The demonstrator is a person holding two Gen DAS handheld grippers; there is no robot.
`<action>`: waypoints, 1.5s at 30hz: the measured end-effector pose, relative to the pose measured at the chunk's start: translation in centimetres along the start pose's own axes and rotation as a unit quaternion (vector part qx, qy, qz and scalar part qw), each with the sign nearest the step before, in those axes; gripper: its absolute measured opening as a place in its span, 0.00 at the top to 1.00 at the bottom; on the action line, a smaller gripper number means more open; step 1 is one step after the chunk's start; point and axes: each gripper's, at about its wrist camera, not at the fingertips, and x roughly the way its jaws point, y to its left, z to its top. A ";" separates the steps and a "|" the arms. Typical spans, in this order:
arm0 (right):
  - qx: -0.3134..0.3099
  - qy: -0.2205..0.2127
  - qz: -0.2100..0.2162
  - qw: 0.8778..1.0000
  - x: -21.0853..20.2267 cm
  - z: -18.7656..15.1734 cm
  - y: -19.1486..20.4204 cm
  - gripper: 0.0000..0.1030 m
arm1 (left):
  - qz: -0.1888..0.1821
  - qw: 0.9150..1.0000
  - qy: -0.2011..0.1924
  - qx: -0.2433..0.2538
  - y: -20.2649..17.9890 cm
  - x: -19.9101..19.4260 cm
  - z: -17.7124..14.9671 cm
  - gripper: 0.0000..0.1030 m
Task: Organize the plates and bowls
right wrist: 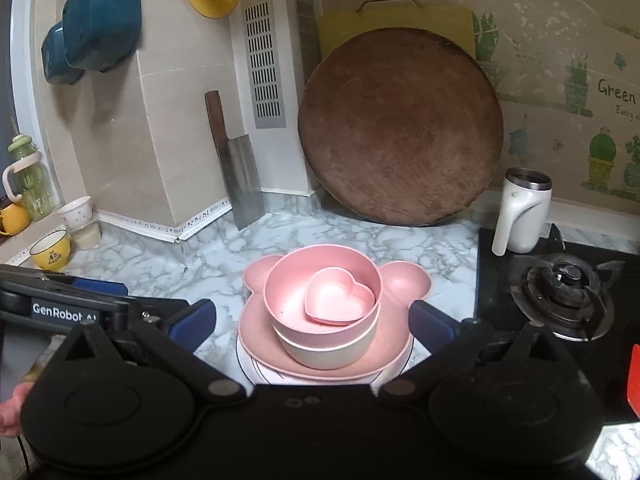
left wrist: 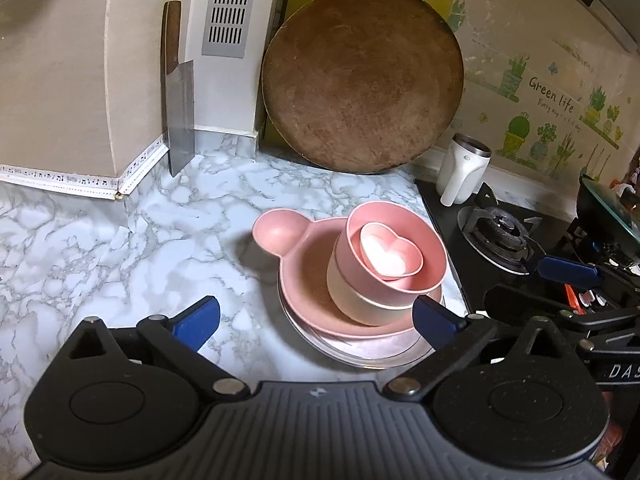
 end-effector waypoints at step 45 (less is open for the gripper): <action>-0.006 0.016 -0.010 1.000 -0.4 -0.7 1.6 0.00 | 0.013 1.000 -0.011 0.021 0.3 -2.4 -1.1 0.00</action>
